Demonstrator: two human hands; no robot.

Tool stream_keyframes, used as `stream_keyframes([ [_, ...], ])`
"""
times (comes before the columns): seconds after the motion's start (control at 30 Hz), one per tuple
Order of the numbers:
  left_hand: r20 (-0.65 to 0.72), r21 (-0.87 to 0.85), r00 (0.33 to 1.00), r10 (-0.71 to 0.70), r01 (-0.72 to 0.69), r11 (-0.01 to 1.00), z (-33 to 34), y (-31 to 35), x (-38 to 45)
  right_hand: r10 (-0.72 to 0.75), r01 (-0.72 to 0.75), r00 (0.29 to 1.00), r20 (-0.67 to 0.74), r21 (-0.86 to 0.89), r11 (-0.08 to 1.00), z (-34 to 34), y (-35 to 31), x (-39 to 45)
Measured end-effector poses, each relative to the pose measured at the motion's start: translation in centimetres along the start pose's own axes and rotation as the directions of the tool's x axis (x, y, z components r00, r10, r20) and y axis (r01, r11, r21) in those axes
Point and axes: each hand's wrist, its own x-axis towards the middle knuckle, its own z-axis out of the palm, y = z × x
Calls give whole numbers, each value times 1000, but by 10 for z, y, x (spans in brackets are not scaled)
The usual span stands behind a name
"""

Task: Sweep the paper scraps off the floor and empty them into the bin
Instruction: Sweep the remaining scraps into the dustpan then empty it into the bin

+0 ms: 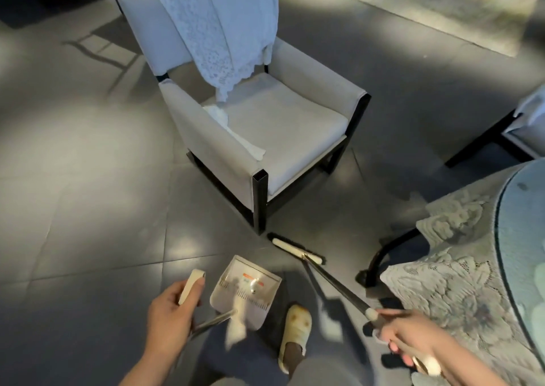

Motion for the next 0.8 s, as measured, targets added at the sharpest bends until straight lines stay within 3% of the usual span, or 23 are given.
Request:
stream_keyframes([
  [0.2, 151, 91, 985, 79, -94, 991, -41, -14, -13, 67, -143, 979, 194, 409, 901, 14, 63, -49],
  [0.27, 185, 64, 980, 69, -82, 995, -51, -17, -18, 60, -143, 981, 187, 470, 871, 27, 77, -60],
  [0.5, 285, 129, 957, 55, -96, 987, -73, -40, -17, 77, -37, 994, -82, 405, 914, 86, 80, -30],
  [0.67, 377, 201, 924, 56, -141, 969, -65, -43, -19, 127, -127, 992, 19, 273, 954, 125, 80, -34],
  [0.8, 437, 267, 896, 74, -208, 941, -52, -37, -20, 136, -156, 987, 80, 362, 919, 119, 108, -66],
])
